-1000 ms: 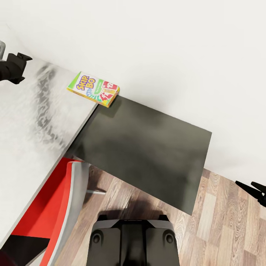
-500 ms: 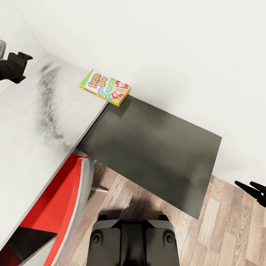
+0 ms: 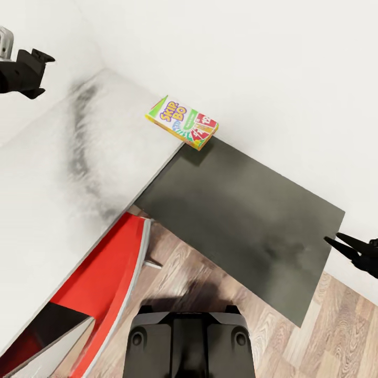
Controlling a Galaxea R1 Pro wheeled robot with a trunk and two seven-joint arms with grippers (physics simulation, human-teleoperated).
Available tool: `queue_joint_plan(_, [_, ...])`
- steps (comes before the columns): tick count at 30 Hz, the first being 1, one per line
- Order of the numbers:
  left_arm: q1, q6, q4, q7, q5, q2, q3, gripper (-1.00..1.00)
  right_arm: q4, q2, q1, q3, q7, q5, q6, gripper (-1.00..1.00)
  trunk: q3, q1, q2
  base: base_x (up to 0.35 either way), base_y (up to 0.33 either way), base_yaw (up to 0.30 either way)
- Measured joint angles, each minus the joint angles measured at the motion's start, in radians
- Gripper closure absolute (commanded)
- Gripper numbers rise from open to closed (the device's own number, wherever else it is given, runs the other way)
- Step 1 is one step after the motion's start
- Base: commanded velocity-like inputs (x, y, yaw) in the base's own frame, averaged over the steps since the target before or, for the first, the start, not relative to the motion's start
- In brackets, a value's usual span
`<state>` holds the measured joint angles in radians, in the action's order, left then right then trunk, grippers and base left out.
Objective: Put all the toys in the child's room - the three board games (two on the bed and one on the table), the two jigsaw puzzles on the table, and the tennis ball on the table - inside the toy box on the table in the child's room.
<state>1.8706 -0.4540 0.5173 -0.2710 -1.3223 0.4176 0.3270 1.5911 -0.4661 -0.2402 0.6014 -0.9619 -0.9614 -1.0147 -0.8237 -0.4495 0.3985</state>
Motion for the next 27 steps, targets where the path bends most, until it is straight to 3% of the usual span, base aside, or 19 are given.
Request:
queue_joint_plan(4, [0.029, -0.004, 0.001, 0.000, 0.000, -0.035, 0.000, -1.00, -0.006, 0.029, -0.104, -0.050, 0.088, -0.002, -0.010, -1.00, 0.000, 0.000, 0.000, 0.000, 0.000, 0.288])
queue_joint_plan(7, [0.035, -0.005, 0.001, 0.000, 0.001, -0.048, 0.000, -1.00, -0.010, 0.036, -0.139, -0.070, 0.117, -0.002, -0.012, -1.00, 0.000, 0.000, 0.000, 0.000, 0.000, 0.283])
queue_joint_plan(9, [0.044, -0.007, 0.002, -0.002, 0.001, -0.075, 0.000, -1.00, -0.019, 0.046, -0.194, -0.110, 0.167, -0.003, -0.016, -1.00, 0.000, 0.000, 0.000, 0.000, 0.000, 0.235])
queue_joint_plan(13, [0.050, -0.008, 0.001, -0.010, 0.001, -0.101, 0.000, -1.00, -0.026, 0.054, -0.237, -0.142, 0.205, -0.004, -0.017, -1.00, 0.000, 0.000, 0.000, 0.000, 0.000, 0.170])
queue_joint_plan(19, [0.056, -0.009, 0.000, -0.036, 0.001, -0.138, -0.001, -1.00, -0.031, 0.068, -0.288, -0.171, 0.240, -0.006, -0.018, -1.00, 0.000, 0.000, 0.000, 0.000, 0.000, 0.088])
queue_joint_plan(26, [0.074, -0.010, 0.005, -0.081, -0.004, -0.217, -0.004, -1.00, -0.050, 0.096, -0.388, -0.192, 0.292, -0.004, -0.017, -1.00, 0.000, 0.000, 0.000, 0.000, 0.000, 0.032])
queue_joint_plan(27, [0.074, -0.011, 0.005, -0.081, -0.003, -0.218, -0.004, -1.00, -0.050, 0.097, -0.388, -0.192, 0.292, -0.004, -0.017, -1.00, 0.000, 0.000, 0.000, 0.000, 0.000, 0.016])
